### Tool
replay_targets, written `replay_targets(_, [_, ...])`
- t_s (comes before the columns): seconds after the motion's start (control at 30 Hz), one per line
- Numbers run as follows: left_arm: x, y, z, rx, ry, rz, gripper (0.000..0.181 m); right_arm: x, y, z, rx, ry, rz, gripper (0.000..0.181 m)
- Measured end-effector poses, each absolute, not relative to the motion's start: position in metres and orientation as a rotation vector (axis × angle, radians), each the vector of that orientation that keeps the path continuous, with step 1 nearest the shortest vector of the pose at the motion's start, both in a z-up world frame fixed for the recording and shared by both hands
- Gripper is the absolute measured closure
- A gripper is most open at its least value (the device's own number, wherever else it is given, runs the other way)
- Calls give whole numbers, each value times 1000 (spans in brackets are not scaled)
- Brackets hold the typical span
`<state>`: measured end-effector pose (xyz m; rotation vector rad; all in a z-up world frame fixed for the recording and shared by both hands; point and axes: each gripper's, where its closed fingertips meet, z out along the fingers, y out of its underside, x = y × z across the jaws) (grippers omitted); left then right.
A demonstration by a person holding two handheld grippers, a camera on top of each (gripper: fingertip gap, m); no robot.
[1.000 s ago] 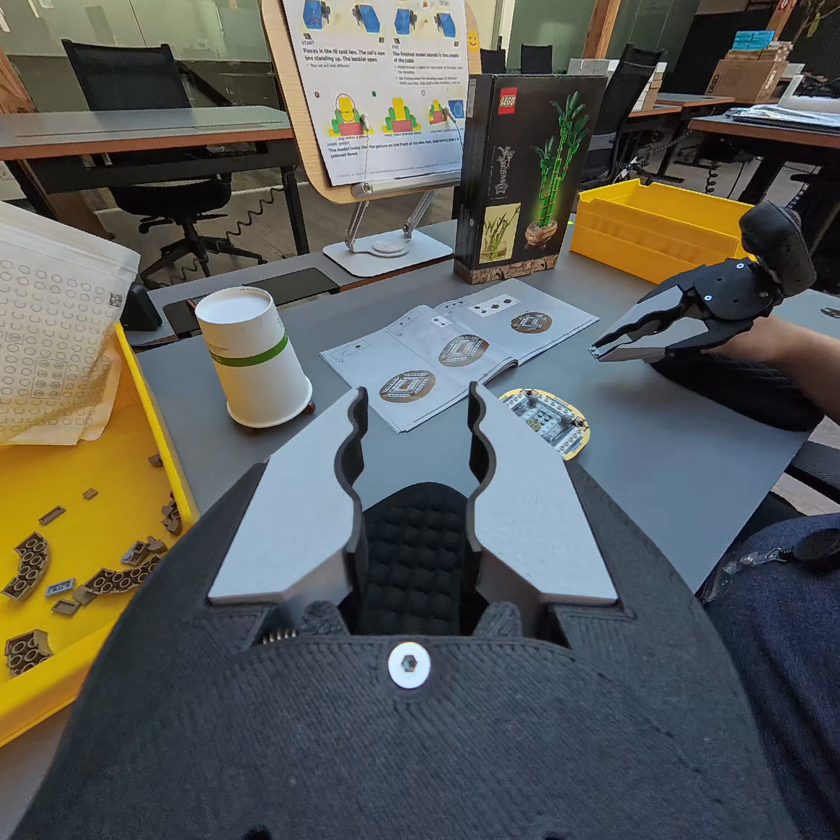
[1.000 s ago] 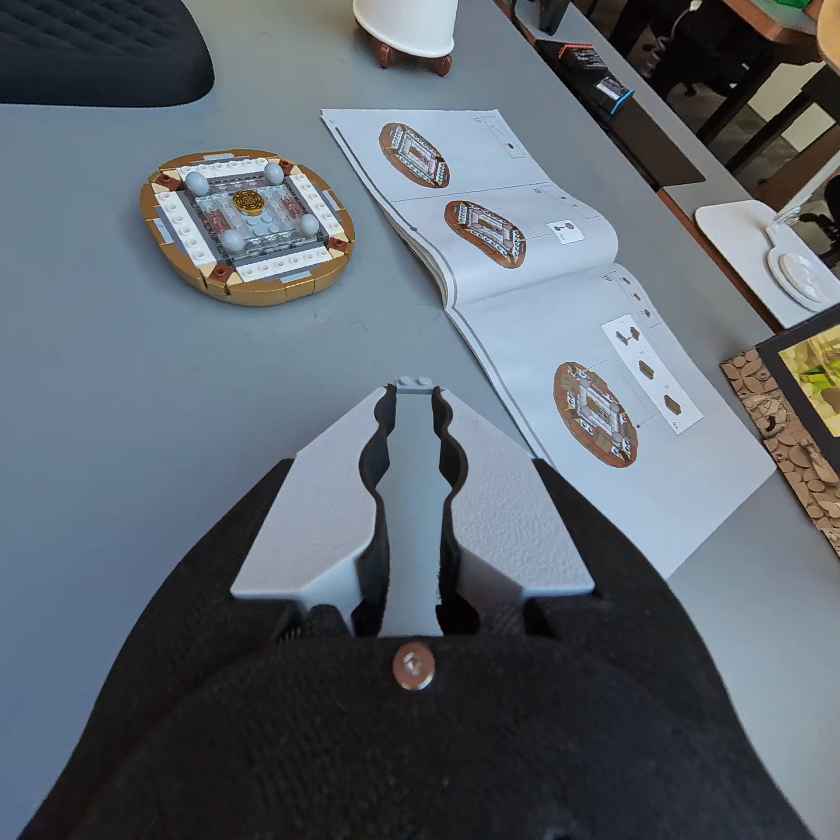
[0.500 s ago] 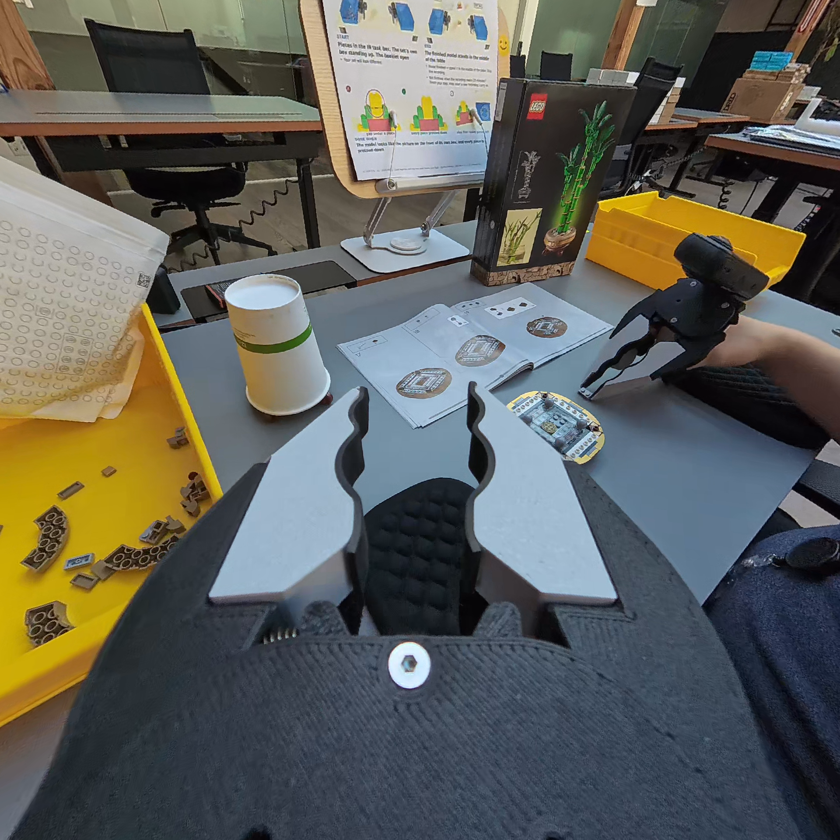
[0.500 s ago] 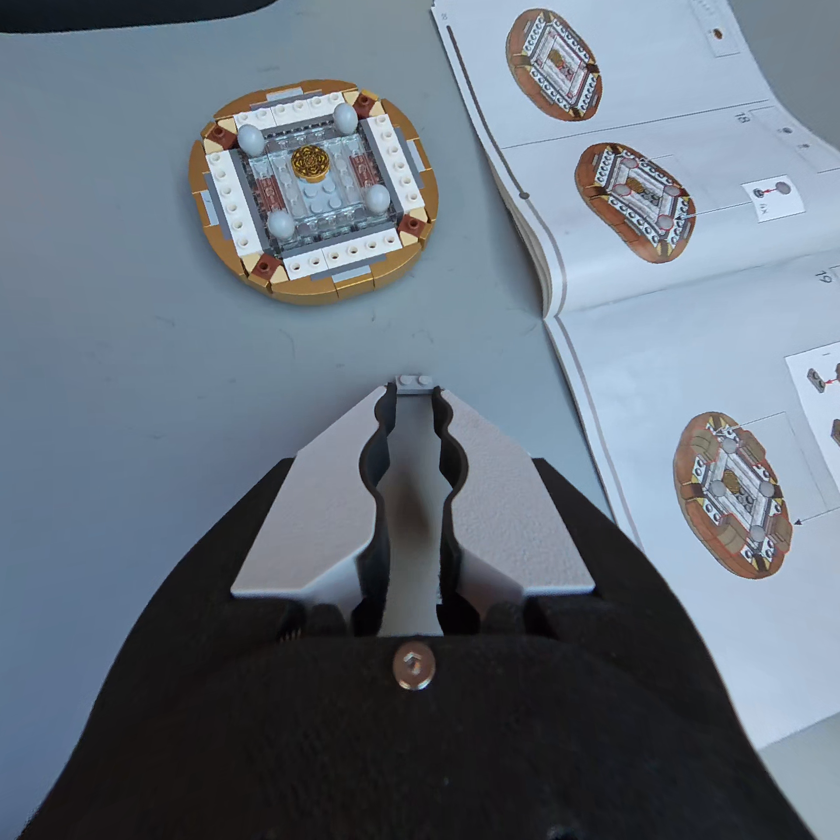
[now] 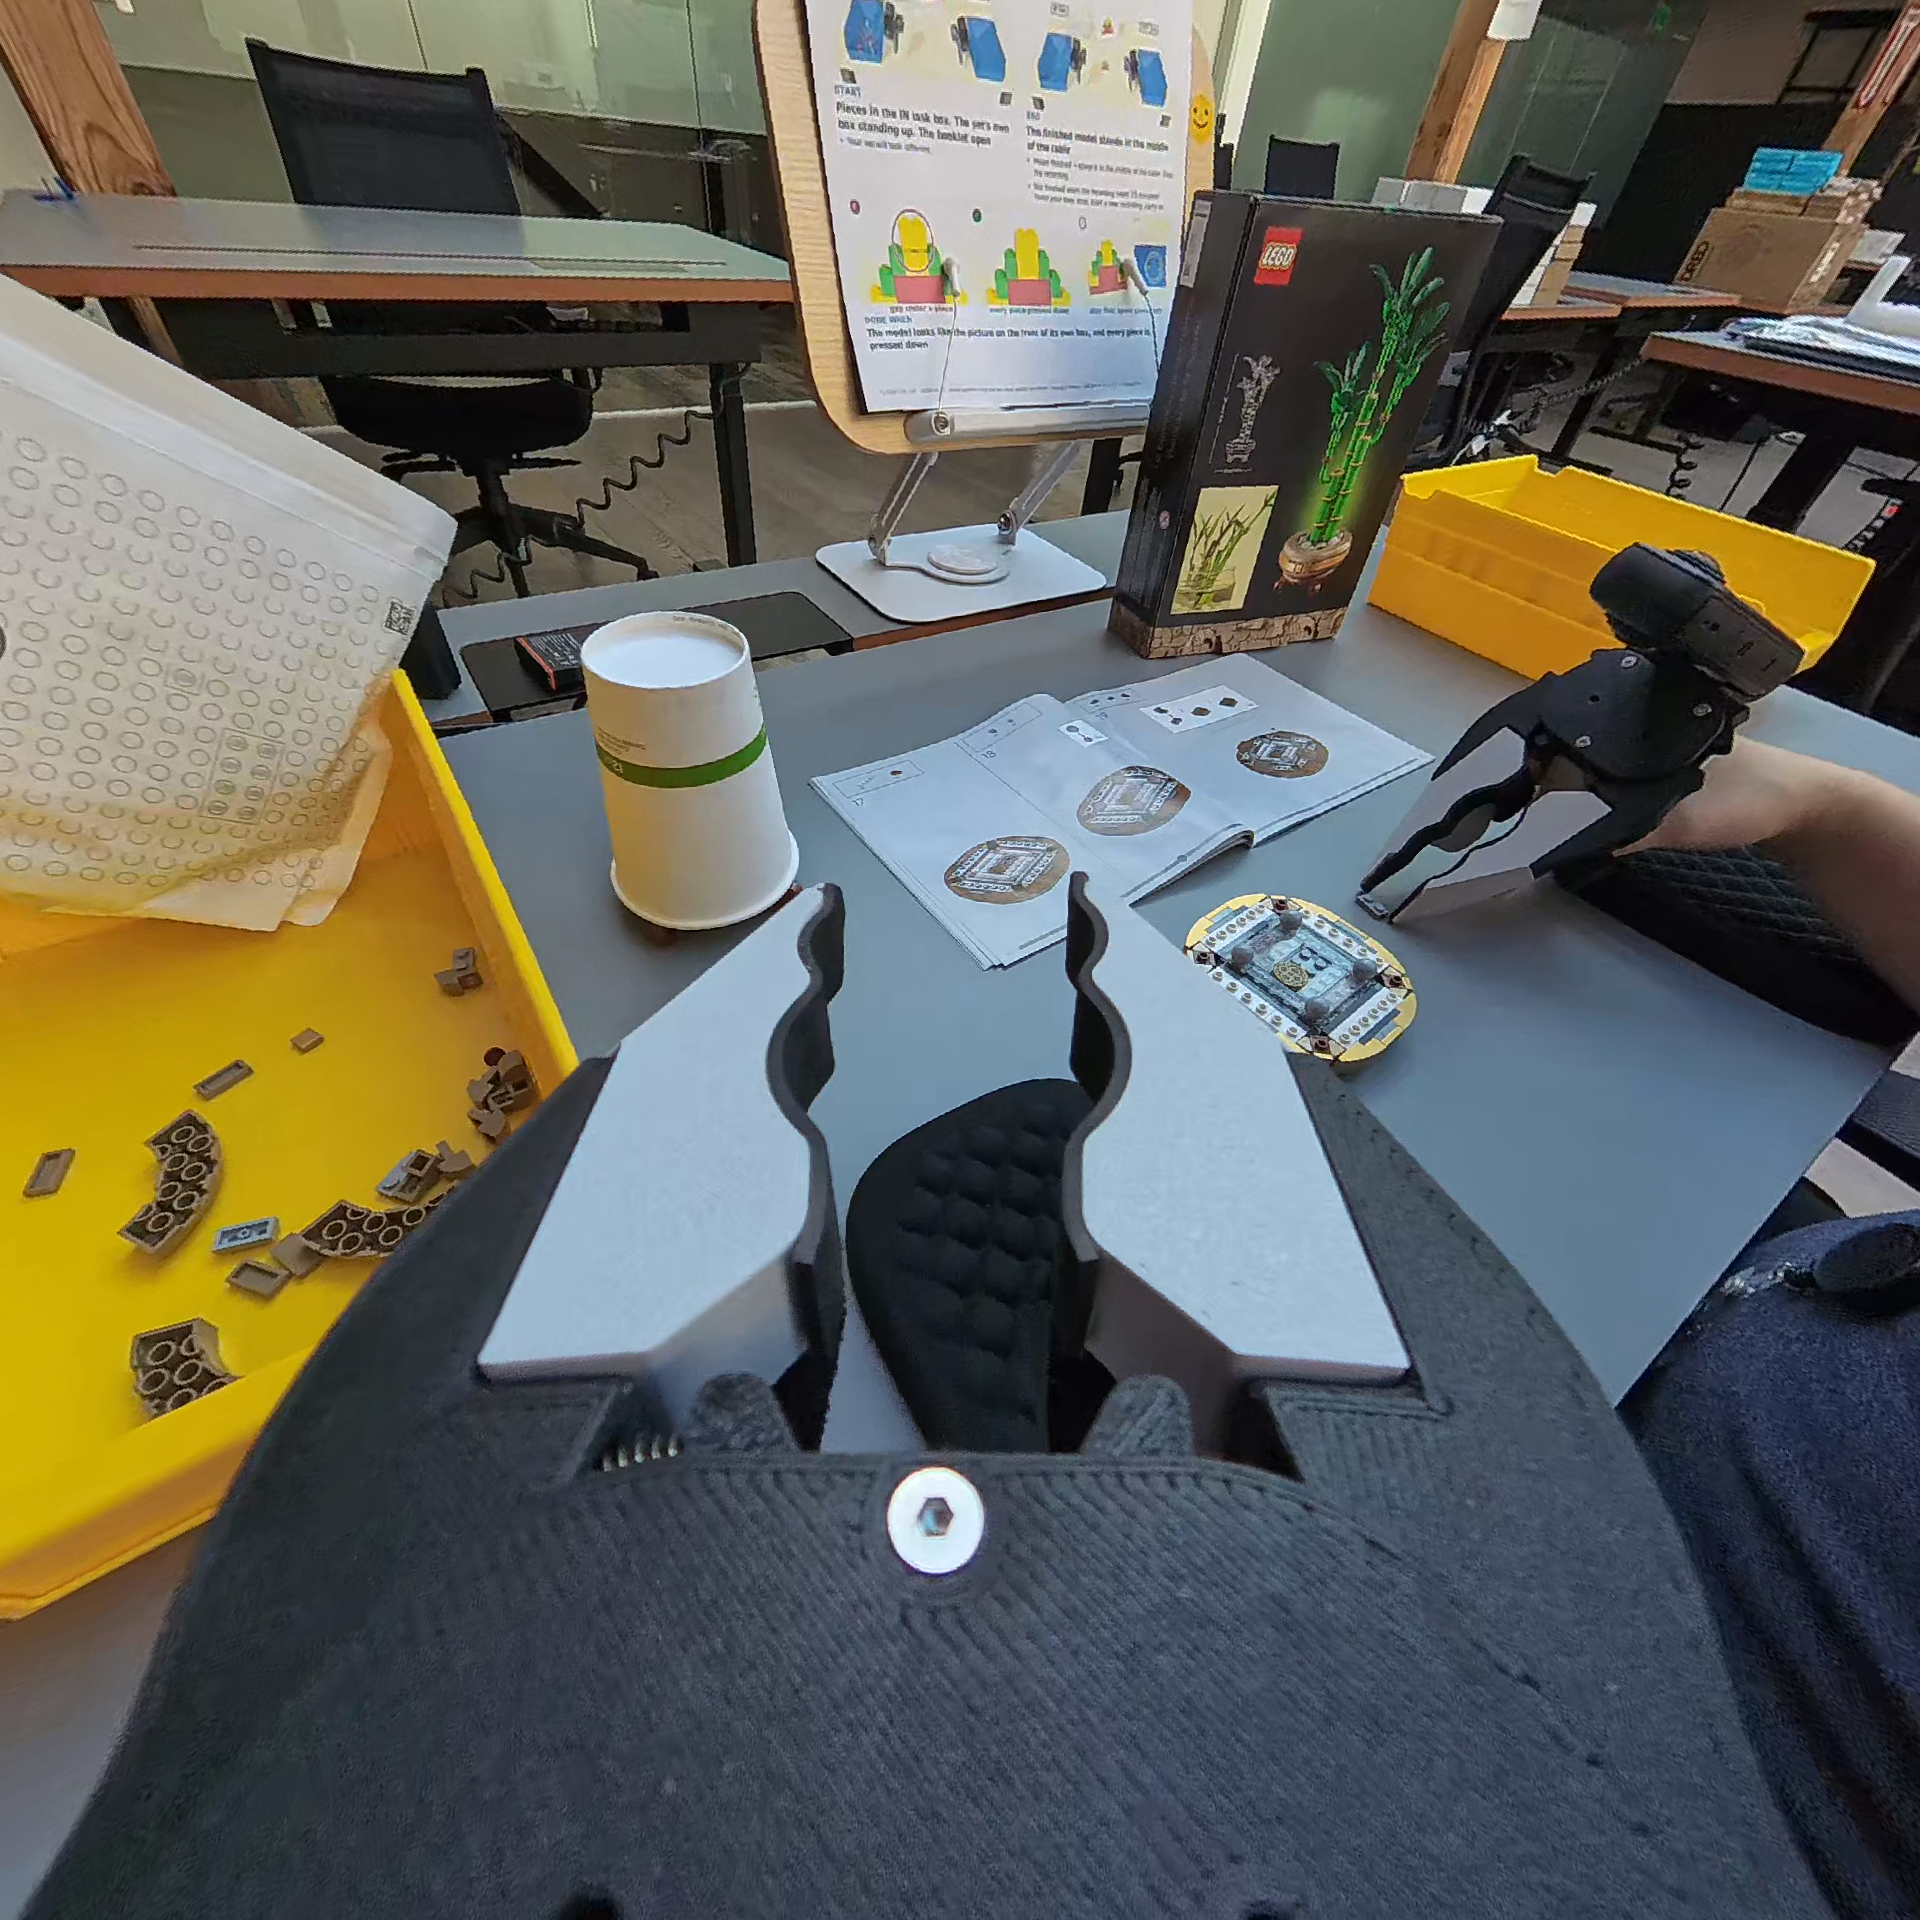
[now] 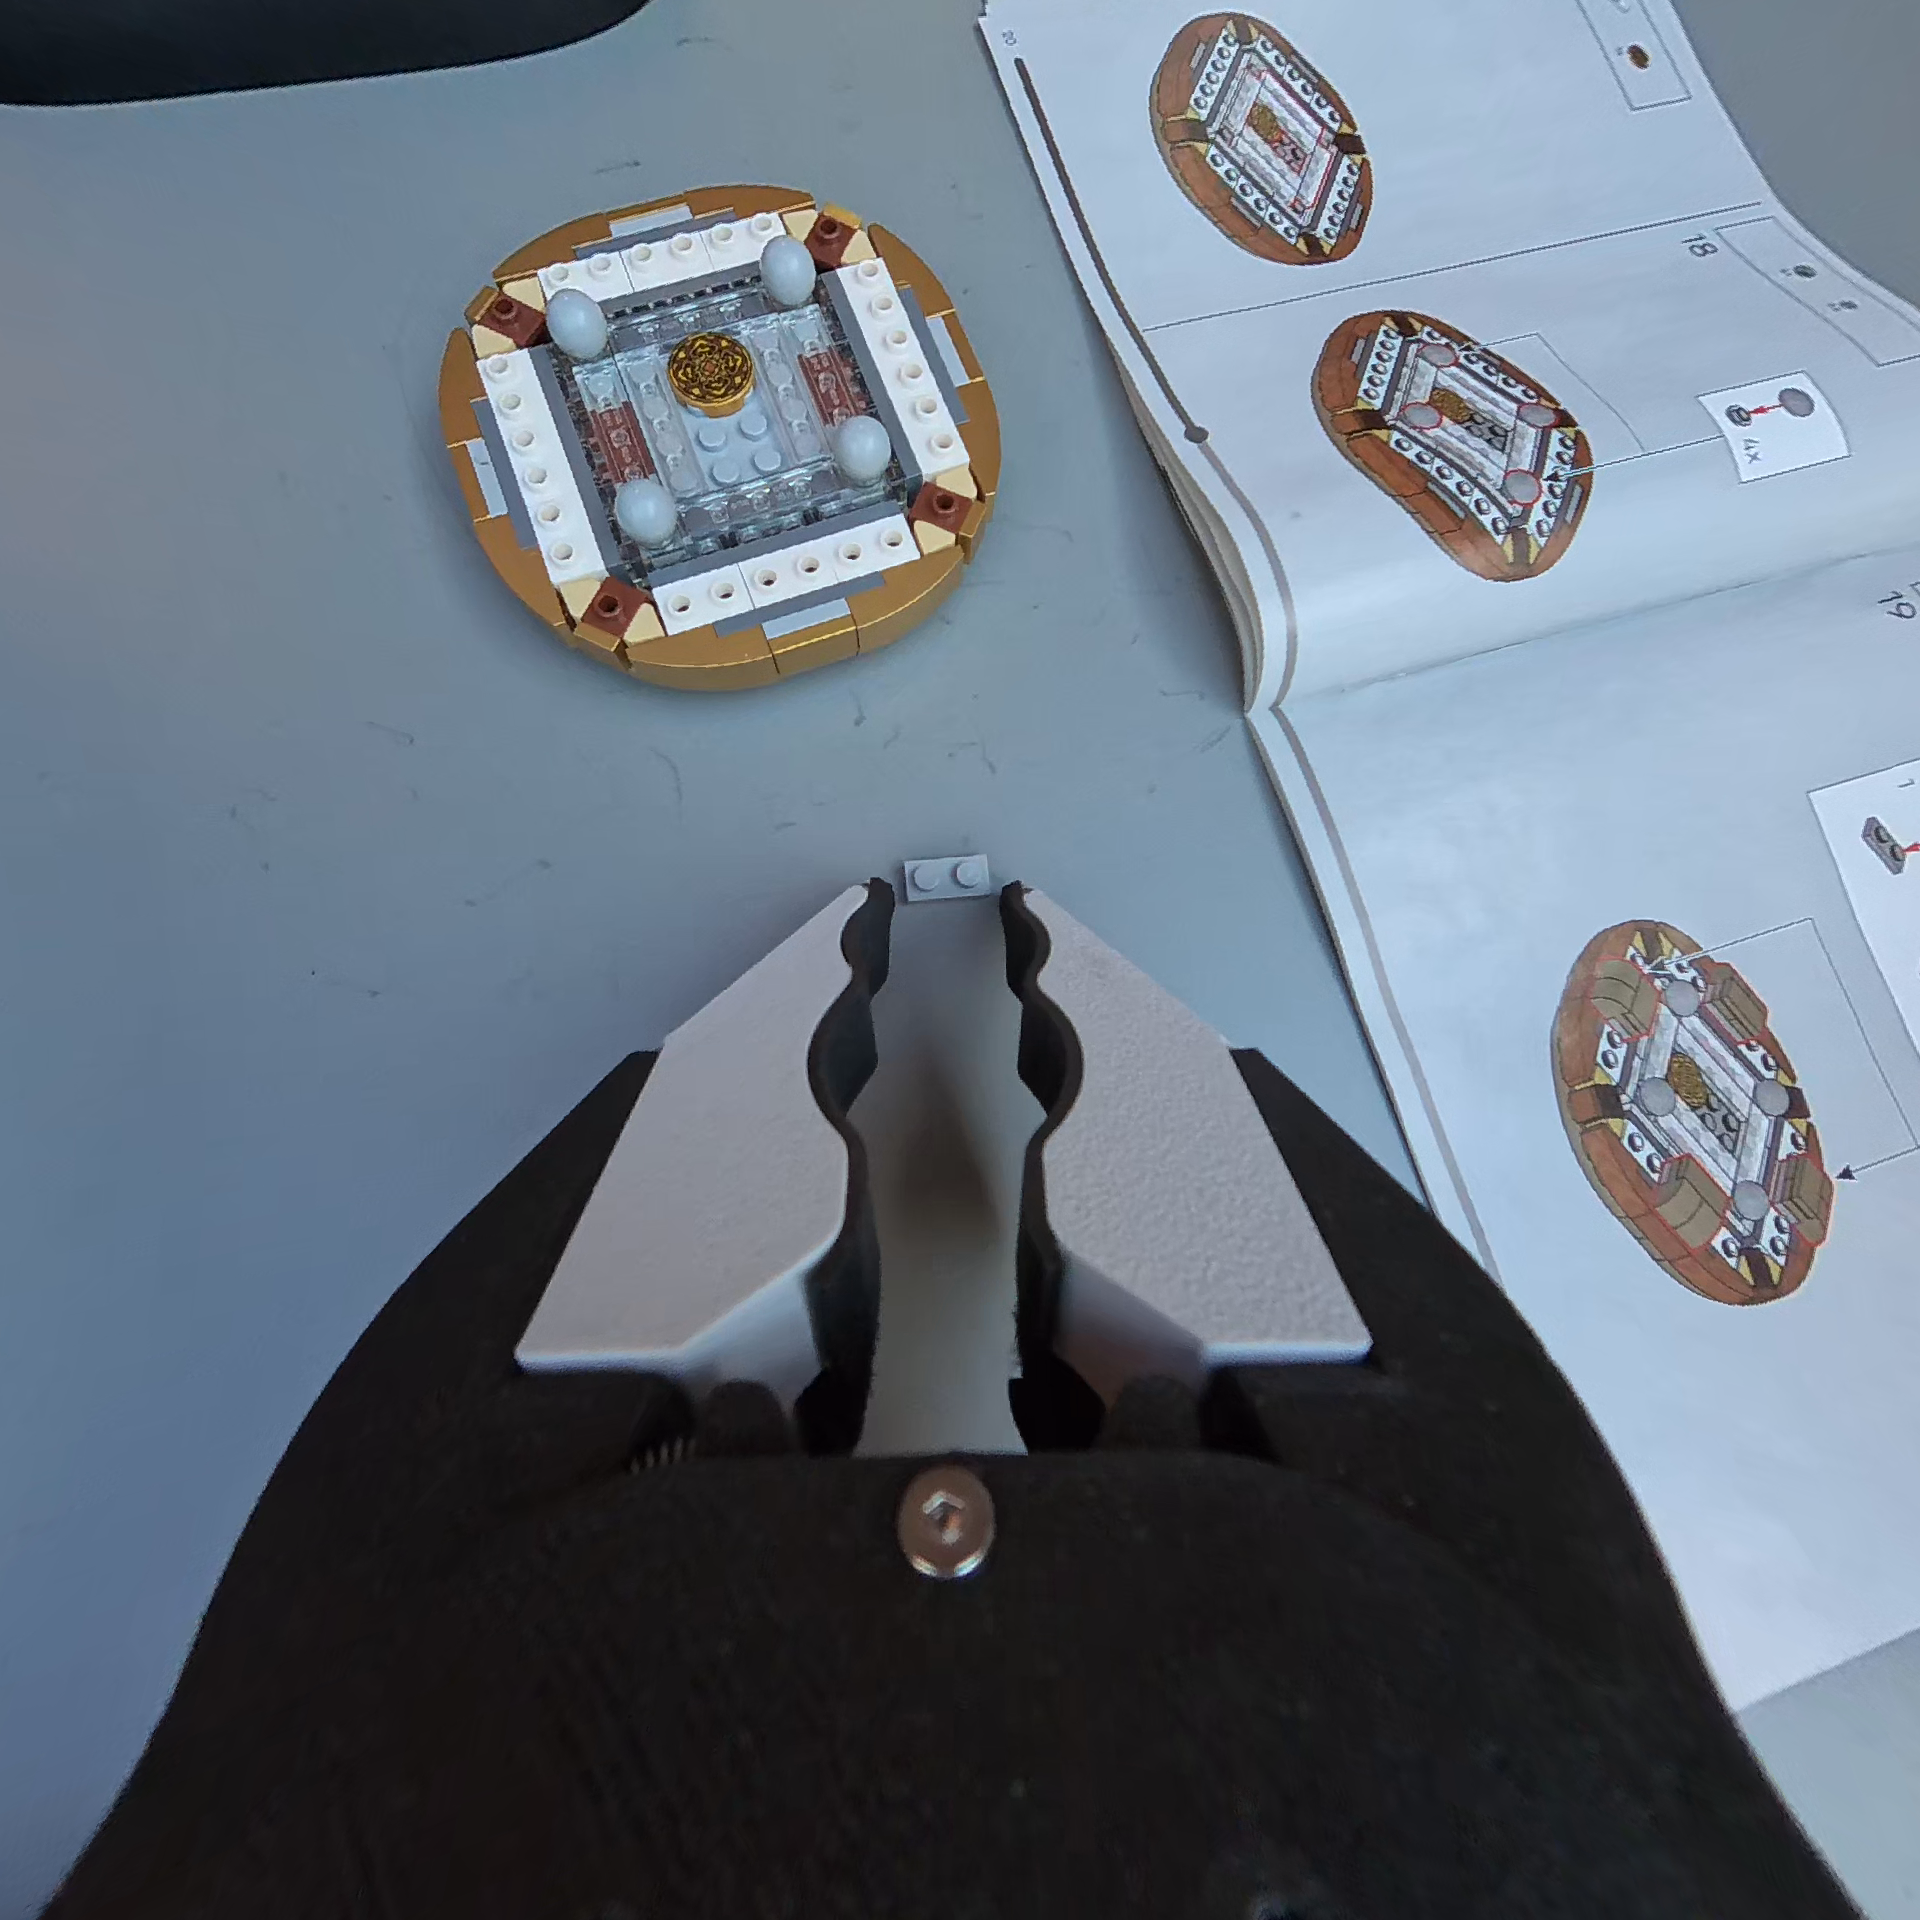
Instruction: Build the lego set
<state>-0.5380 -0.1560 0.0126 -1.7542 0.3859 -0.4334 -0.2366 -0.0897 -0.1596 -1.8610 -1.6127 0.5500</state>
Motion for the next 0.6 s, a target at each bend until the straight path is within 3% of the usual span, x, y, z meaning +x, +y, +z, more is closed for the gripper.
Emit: replay_targets(0.6, [-642,-179,14,-1823,123,-268,138,-237,-84,-151,-1789,-1586,513,160])
